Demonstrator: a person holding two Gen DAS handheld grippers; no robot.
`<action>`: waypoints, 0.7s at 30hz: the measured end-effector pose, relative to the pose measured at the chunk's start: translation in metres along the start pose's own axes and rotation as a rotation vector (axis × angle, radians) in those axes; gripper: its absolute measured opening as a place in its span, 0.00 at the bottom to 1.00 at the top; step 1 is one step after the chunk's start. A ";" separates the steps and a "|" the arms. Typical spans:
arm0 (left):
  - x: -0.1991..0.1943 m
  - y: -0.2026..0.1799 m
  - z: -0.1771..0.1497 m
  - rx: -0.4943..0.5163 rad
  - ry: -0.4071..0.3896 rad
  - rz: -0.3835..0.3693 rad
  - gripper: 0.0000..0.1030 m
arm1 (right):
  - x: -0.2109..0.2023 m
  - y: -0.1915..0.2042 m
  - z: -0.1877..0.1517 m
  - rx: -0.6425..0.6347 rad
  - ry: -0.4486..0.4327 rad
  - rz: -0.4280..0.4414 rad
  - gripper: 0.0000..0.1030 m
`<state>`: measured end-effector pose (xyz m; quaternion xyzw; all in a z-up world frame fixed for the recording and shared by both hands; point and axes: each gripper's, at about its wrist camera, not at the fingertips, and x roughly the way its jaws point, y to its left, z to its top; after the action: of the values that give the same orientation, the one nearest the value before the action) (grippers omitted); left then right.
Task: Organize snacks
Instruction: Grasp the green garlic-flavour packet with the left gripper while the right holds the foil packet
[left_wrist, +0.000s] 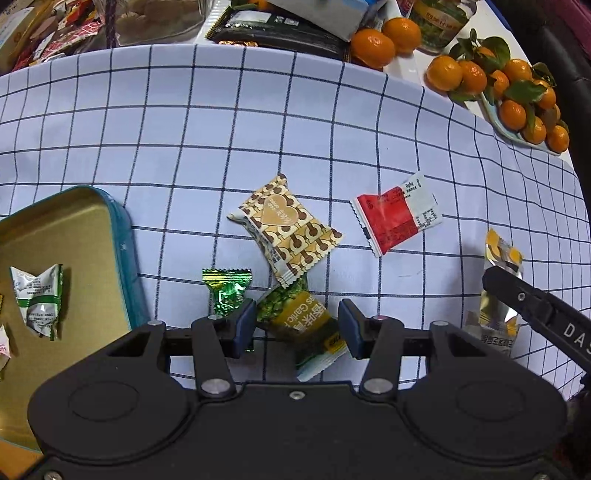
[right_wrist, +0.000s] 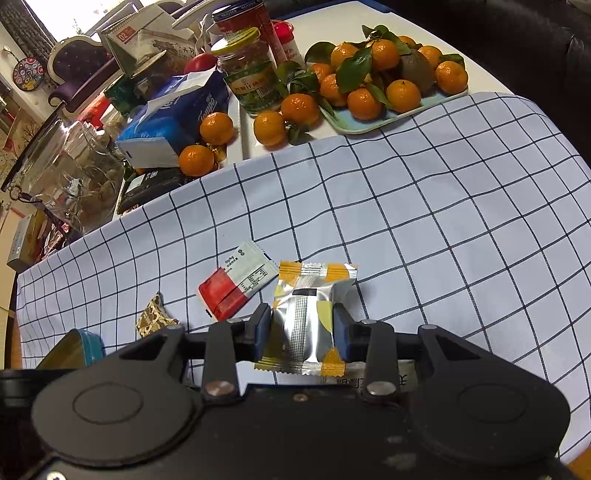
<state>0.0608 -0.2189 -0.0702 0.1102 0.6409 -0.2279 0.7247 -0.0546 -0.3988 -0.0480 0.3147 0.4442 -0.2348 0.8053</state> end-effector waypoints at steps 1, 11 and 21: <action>0.001 -0.002 0.000 0.002 0.003 0.000 0.54 | 0.000 0.000 0.000 0.002 0.003 0.002 0.37; 0.009 -0.007 0.004 -0.005 0.004 0.016 0.55 | 0.001 -0.002 -0.001 0.016 0.014 0.010 0.37; 0.018 -0.013 0.003 0.013 0.010 0.030 0.39 | 0.003 -0.003 -0.002 0.025 0.020 0.010 0.37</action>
<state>0.0586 -0.2353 -0.0860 0.1255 0.6412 -0.2206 0.7242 -0.0559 -0.3997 -0.0523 0.3294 0.4478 -0.2330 0.7979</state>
